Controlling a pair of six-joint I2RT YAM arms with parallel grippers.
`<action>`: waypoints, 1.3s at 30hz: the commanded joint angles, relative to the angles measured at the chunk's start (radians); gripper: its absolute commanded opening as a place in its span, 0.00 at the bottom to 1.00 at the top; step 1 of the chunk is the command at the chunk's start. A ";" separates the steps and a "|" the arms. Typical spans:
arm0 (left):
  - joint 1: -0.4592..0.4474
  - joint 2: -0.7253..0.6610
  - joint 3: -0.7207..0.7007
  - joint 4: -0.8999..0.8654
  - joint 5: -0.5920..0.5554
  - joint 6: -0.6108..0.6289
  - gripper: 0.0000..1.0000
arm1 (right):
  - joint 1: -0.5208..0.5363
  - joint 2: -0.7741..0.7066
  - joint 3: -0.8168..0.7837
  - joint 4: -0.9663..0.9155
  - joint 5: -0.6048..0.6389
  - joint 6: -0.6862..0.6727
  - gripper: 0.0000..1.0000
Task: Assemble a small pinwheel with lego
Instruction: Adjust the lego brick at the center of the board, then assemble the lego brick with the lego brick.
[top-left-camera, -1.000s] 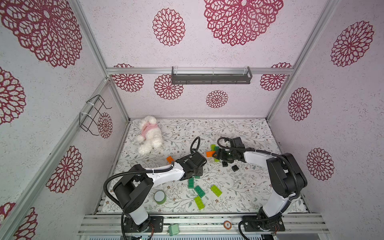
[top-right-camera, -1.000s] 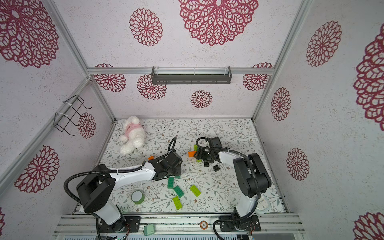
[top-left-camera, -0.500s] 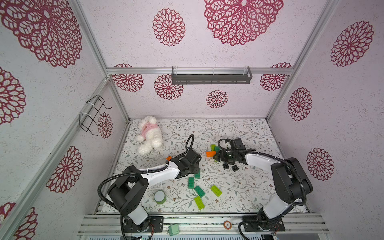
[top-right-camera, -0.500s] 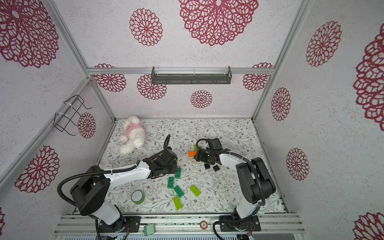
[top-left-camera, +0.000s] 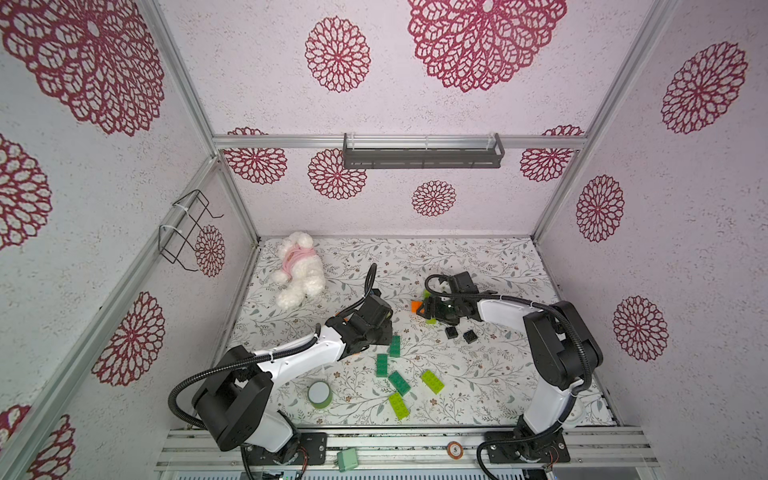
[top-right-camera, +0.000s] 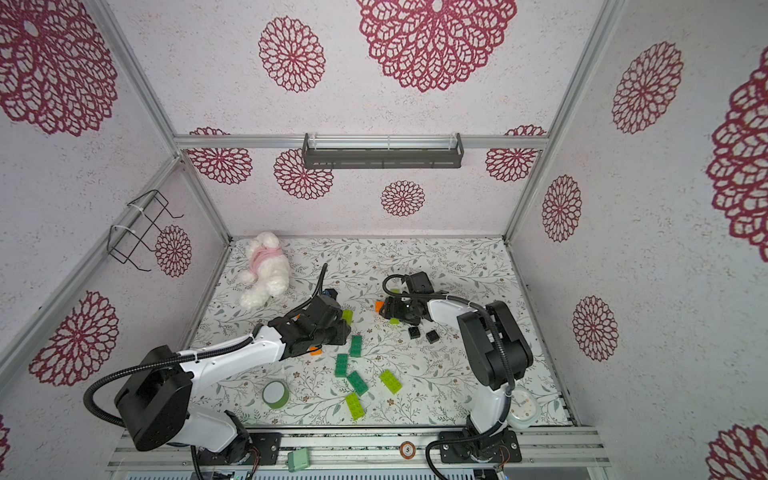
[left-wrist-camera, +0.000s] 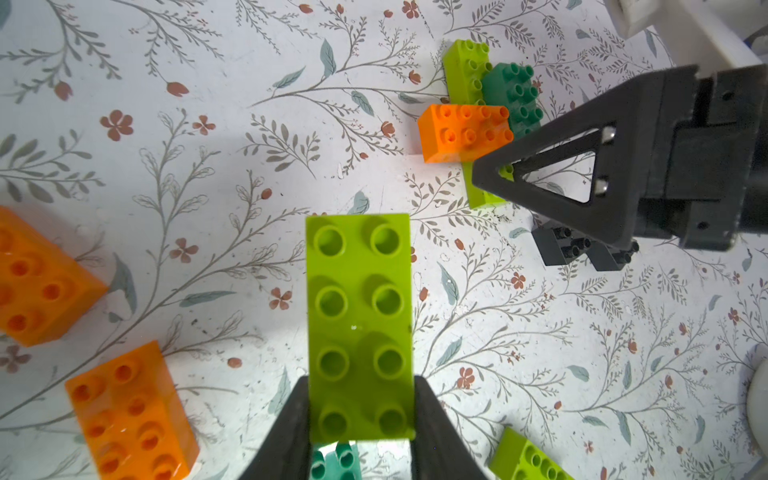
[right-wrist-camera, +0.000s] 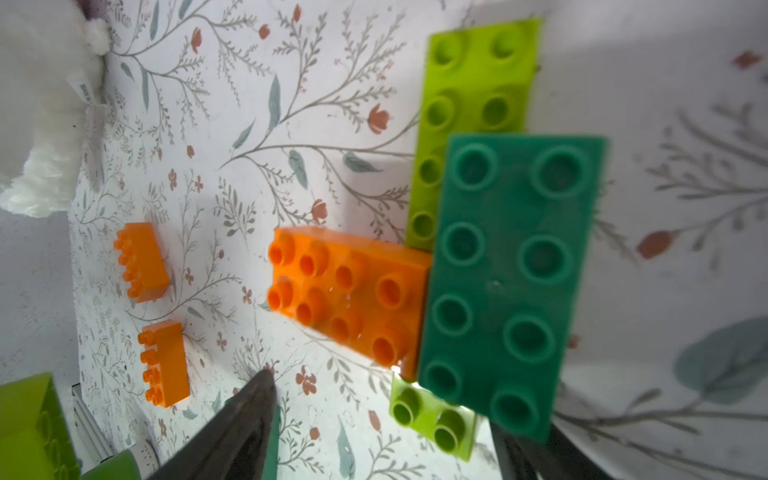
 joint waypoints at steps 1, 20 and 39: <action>0.022 0.002 0.015 -0.037 0.013 0.055 0.27 | 0.040 -0.005 0.015 0.045 -0.036 0.046 0.80; 0.033 0.343 0.357 -0.188 0.158 0.513 0.33 | -0.008 -0.263 -0.170 0.023 0.011 0.081 0.75; 0.070 0.577 0.635 -0.314 0.223 0.653 0.33 | -0.082 -0.242 -0.081 0.040 -0.124 0.086 0.13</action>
